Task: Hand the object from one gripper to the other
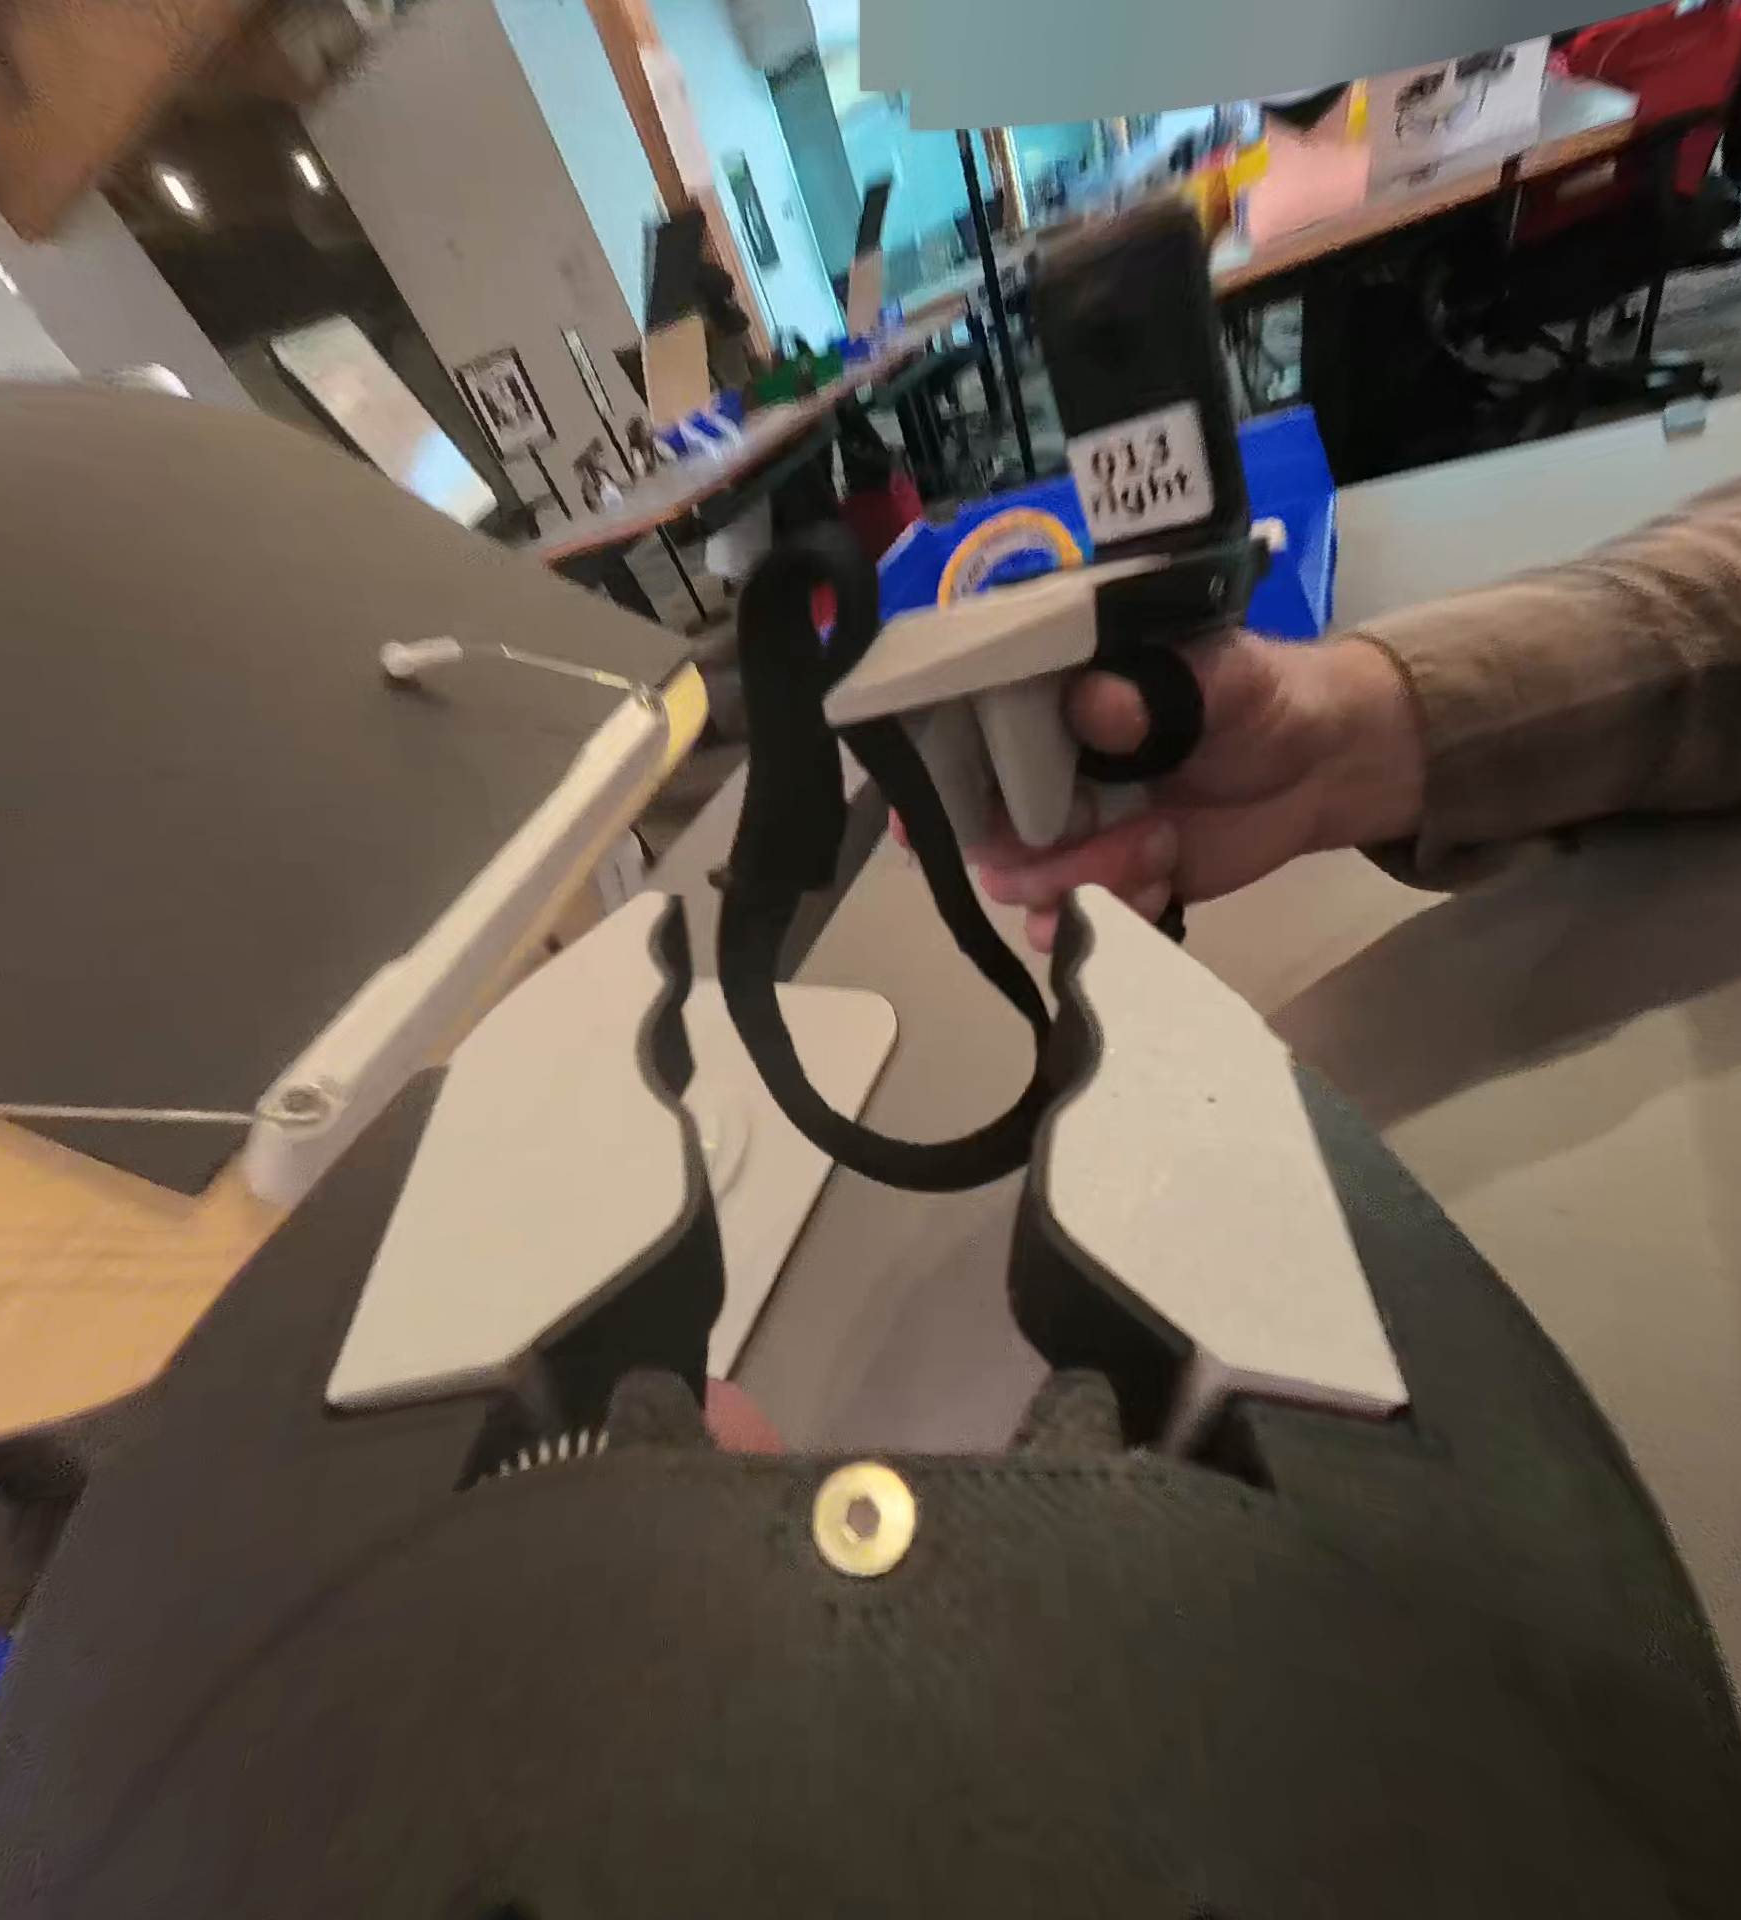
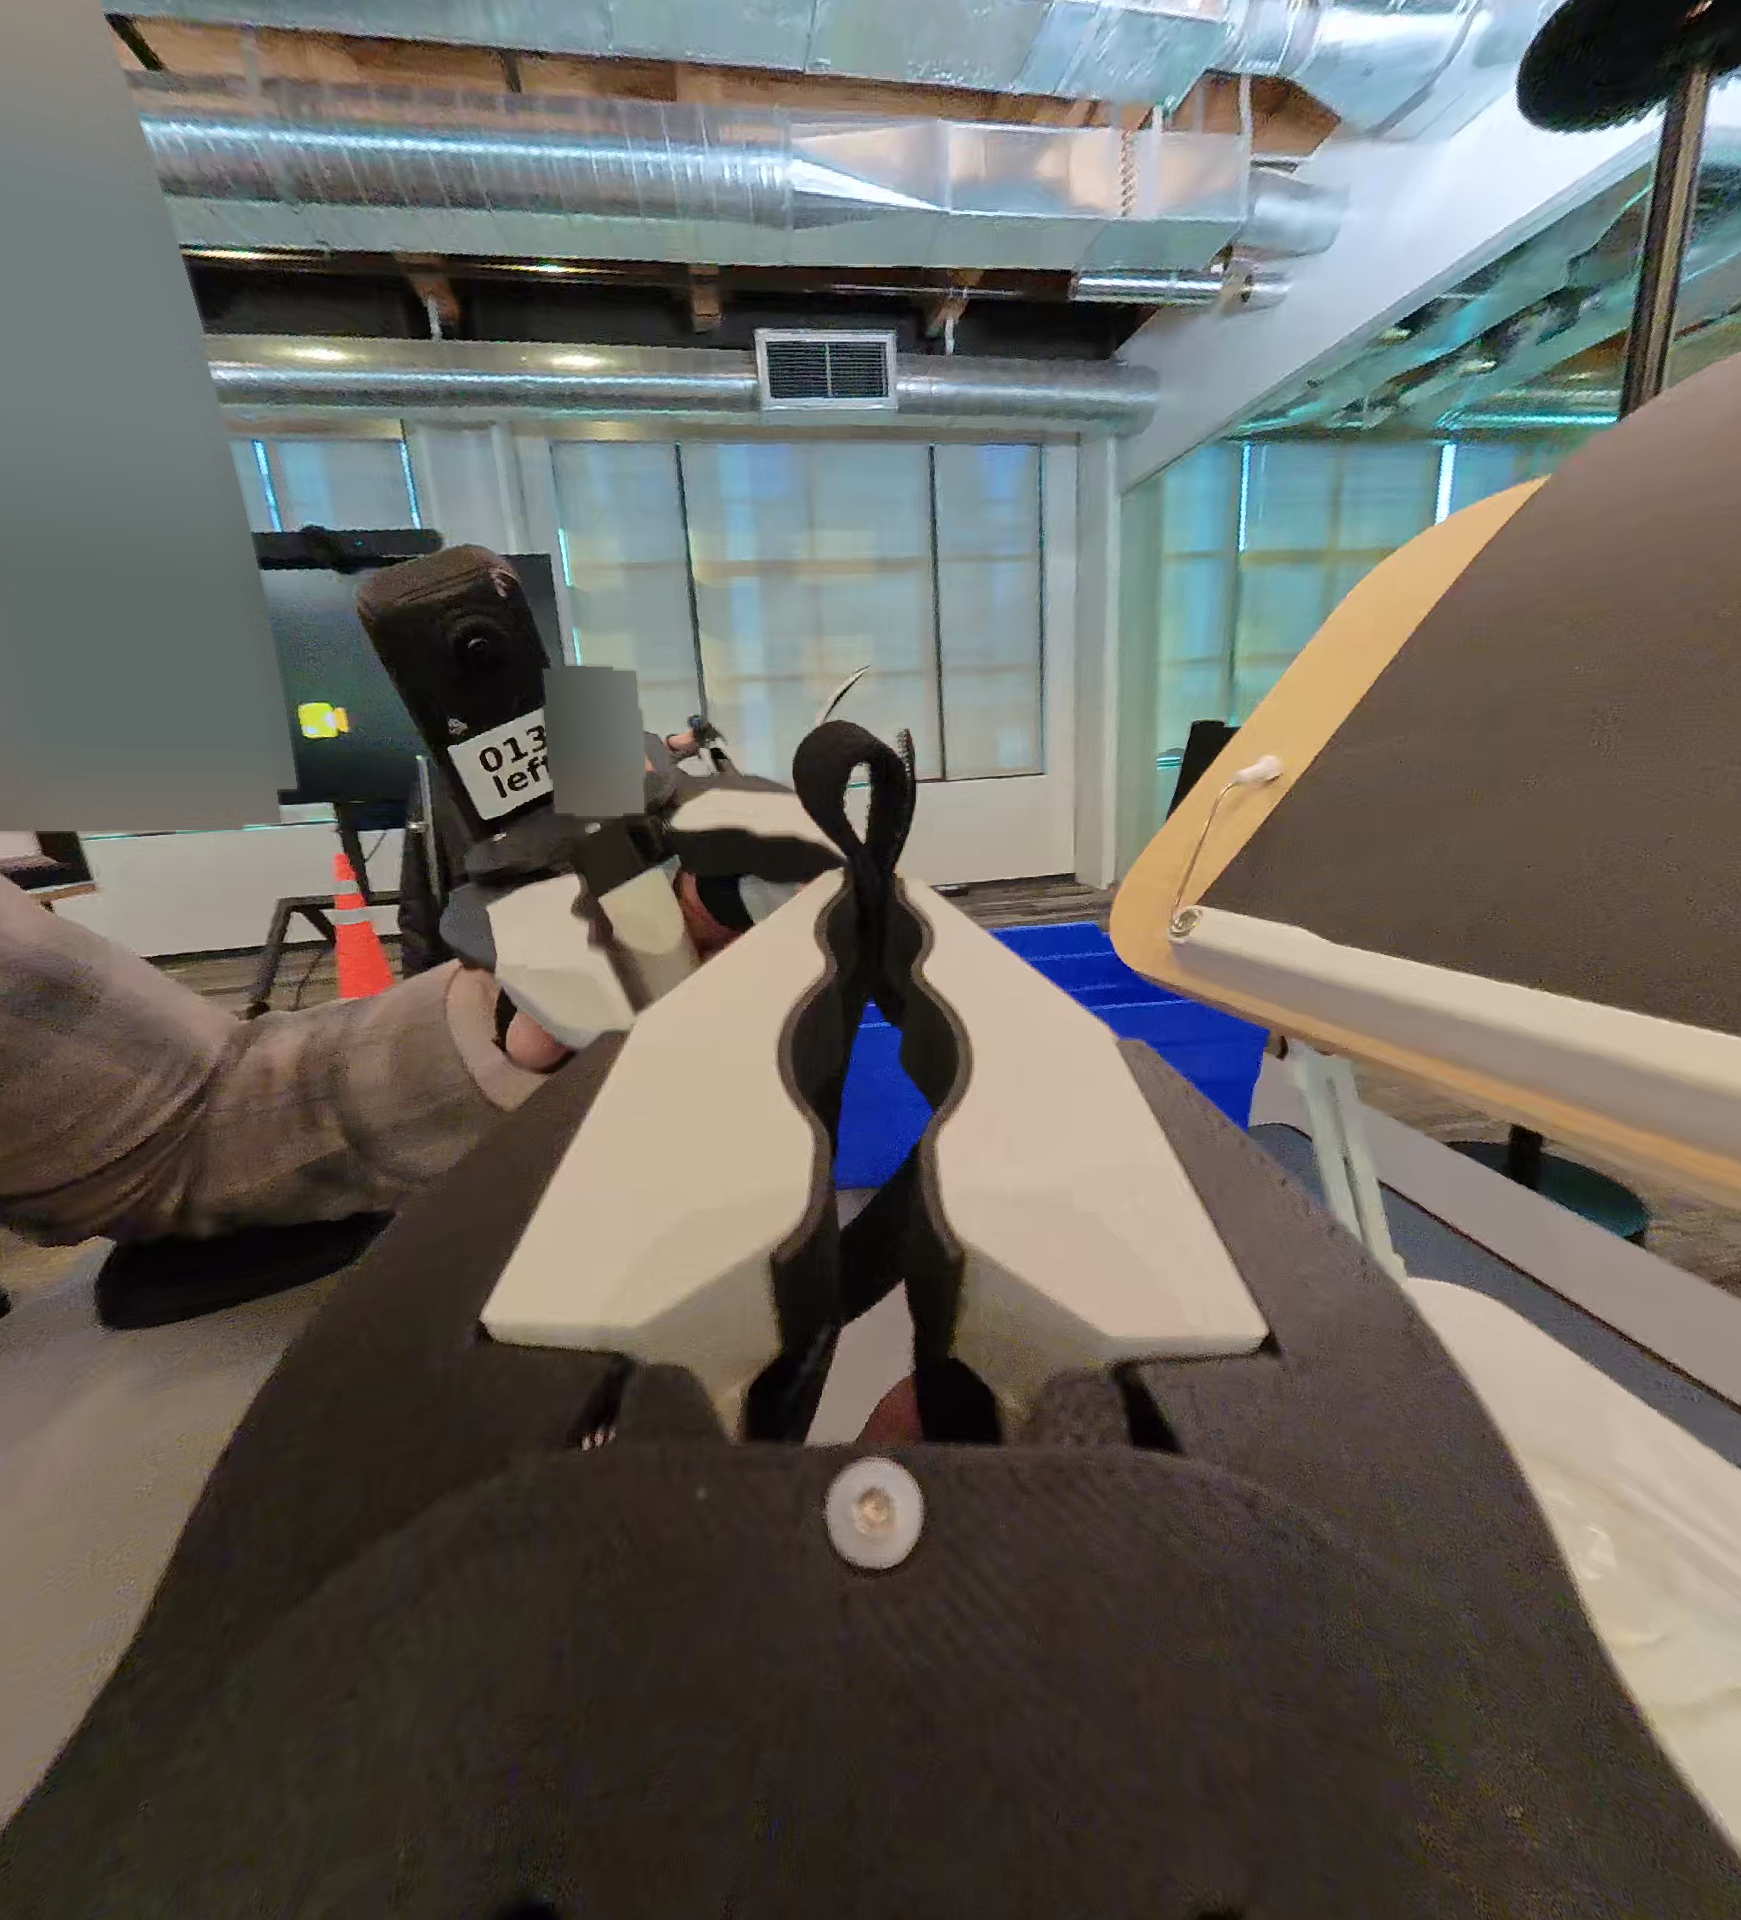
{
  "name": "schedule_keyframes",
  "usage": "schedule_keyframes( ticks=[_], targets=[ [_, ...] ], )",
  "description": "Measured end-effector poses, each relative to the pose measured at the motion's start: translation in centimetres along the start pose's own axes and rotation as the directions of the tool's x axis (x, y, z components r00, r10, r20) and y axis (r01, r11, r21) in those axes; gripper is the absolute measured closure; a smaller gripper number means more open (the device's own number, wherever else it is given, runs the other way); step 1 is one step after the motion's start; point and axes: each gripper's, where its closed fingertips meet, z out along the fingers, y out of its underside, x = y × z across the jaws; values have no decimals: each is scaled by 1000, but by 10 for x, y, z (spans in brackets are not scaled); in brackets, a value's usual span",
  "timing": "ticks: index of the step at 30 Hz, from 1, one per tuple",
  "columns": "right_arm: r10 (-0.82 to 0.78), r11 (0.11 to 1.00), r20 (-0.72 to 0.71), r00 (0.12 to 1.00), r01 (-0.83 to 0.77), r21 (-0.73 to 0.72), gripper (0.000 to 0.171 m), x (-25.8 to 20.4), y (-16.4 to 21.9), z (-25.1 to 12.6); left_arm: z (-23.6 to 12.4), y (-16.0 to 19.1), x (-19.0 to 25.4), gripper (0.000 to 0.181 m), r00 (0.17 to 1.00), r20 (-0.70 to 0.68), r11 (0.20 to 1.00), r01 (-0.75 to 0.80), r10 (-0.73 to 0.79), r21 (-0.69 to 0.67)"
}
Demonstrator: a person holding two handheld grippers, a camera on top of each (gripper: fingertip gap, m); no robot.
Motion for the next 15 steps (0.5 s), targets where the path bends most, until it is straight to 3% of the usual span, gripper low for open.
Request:
schedule_keyframes(
  ticks=[3,6,15],
  targets=[
    [-32,999,8,999,32,5,171,-9,0,5,13,22,3,104,999,23,996,-24,26,-90],
    [-73,997,11,997,73,7,171,-19,1,9,20,29,6,110,999,35,995,16,-13,-98],
    [-138,990,35,990,137,12,170,-34,1,13,16,26,-2,174,995,92,999,38,-35,-32]
  ],
)
